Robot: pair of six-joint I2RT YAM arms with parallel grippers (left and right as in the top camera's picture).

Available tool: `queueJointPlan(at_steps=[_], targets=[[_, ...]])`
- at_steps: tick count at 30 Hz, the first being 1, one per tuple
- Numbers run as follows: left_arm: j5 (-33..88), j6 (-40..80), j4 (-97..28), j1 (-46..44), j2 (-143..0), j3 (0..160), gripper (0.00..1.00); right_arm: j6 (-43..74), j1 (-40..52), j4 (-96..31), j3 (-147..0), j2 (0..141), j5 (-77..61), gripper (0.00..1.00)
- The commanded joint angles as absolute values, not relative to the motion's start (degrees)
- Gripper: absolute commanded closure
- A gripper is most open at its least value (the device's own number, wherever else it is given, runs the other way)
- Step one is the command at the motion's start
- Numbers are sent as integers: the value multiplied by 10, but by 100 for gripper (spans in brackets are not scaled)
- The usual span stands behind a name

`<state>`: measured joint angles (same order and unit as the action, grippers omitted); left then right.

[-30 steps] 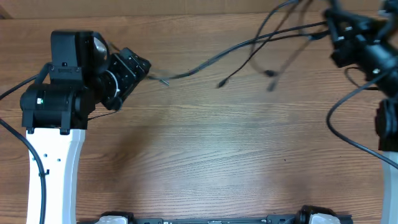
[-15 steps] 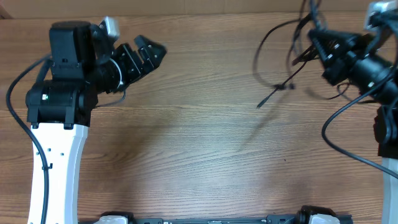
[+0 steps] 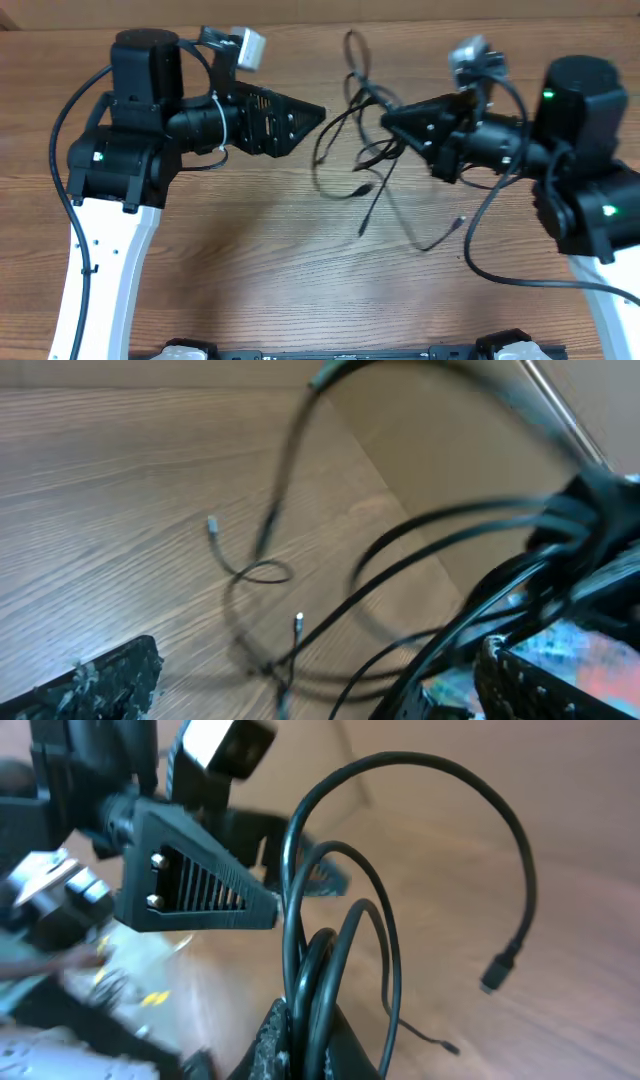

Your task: Untangle cables

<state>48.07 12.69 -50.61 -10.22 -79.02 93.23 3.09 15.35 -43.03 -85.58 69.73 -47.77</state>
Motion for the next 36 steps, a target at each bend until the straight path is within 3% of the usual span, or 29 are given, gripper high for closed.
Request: queueJointPlan(at_steps=[1,4,8,10,12,14,18,23,36], targets=[[495,90,-505,-105,-794,934,0,36,185,-434,-856,722,-481,96],[491,90,-505,-105,-794,934,7,43,207,-437,-856,745,-481,96],[474,90,-505,-105,-794,934,36,47,229,-430,-856,767,-481,96],[474,89,-505,-105,-794,934,44,50,234,-427,-856,772,-482,96],[474,90,-505,-105,-794,934,44,62,238,-423,-856,775,-481,96],[474,89,-504,-105,-794,934,36,77,238,-418,-856,775,-482,96],[474,90,-503,-105,-794,934,31,114,238,-399,-856,775,-482,96],[474,90,-503,-105,-794,934,18,172,238,-341,-856,775,-481,96],[474,77,-509,-105,-794,934,19,287,241,-268,-856,775,-514,96]])
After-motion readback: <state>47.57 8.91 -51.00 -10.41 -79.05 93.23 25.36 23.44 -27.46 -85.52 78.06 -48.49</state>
